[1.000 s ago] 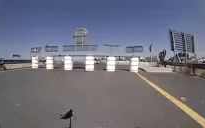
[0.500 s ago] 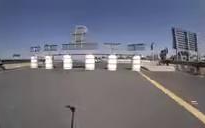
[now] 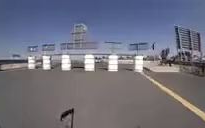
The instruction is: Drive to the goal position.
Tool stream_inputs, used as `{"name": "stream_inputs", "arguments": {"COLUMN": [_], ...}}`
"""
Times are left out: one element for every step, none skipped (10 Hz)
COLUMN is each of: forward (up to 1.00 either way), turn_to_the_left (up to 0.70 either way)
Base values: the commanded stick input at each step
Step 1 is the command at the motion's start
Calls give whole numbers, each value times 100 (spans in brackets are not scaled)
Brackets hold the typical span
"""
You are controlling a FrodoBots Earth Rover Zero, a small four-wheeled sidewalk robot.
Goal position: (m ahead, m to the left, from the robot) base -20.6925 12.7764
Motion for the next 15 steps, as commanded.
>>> {"name": "stream_inputs", "arguments": {"forward": [70,70,70,70,70,70,70,70,70,46,13,0,0,0,0], "turn_to_the_left": [0,0,0,0,0,0,0,0,0,-15,-37,-45,-45,-45,-45]}}
